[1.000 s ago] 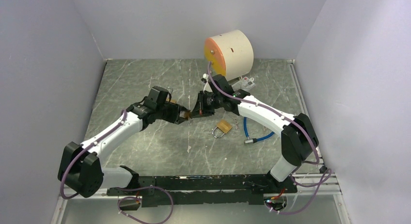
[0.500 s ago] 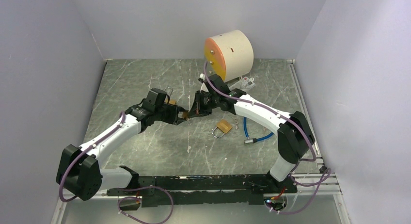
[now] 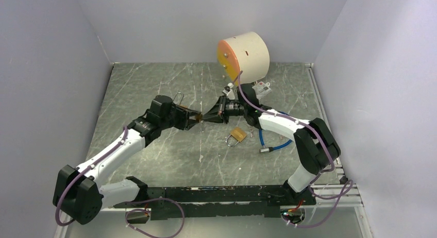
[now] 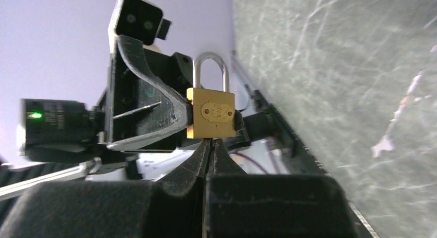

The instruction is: Unlock with the key

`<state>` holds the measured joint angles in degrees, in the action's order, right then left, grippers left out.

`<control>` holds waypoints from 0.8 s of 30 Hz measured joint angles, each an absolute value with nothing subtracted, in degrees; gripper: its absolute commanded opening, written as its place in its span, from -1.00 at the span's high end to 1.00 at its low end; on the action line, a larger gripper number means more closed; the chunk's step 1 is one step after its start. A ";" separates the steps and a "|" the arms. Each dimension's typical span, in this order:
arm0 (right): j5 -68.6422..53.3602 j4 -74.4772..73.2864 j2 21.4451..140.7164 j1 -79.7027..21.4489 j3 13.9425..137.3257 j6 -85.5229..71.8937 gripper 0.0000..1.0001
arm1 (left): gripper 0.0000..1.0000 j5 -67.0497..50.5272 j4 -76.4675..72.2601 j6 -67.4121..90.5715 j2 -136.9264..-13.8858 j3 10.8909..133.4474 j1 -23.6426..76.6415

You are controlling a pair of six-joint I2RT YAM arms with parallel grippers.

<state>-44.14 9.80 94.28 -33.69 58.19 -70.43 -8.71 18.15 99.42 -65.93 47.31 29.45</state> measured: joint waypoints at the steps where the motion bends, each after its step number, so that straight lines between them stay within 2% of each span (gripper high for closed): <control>1: -44.84 12.84 94.08 -33.39 56.73 -73.52 1.00 | 0.79 -8.84 16.91 98.96 -65.52 46.81 29.47; 10: -44.07 33.56 90.91 -32.21 48.07 -96.05 0.97 | 0.77 -9.54 4.91 93.73 -63.18 44.84 29.85; 12: -43.72 34.87 90.21 -32.10 48.03 -96.79 0.56 | 0.74 -9.21 3.62 91.70 -62.33 44.99 29.87; 14: -43.79 34.54 89.21 -31.86 48.14 -95.26 -0.07 | 0.66 -8.86 2.96 88.71 -61.47 45.12 30.13; 16: -43.81 33.45 88.05 -31.33 48.25 -92.53 -0.34 | 0.59 -8.05 2.50 85.23 -60.66 45.12 30.37; 18: -43.68 32.93 86.11 -30.11 48.23 -86.78 -0.46 | 0.55 -7.57 2.33 80.90 -60.12 45.12 30.55; 22: -45.17 33.06 80.14 -25.96 47.64 -75.75 -0.50 | 0.53 -7.68 1.23 71.40 -59.77 45.12 30.81; 24: -46.24 33.01 77.54 -24.12 47.55 -71.81 -0.50 | 0.45 -9.26 0.30 64.95 -59.77 45.12 30.79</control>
<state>-46.24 33.01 77.54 -24.12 47.55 -71.81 -9.26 0.30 64.95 -59.77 45.12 30.79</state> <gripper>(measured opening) 0.749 0.382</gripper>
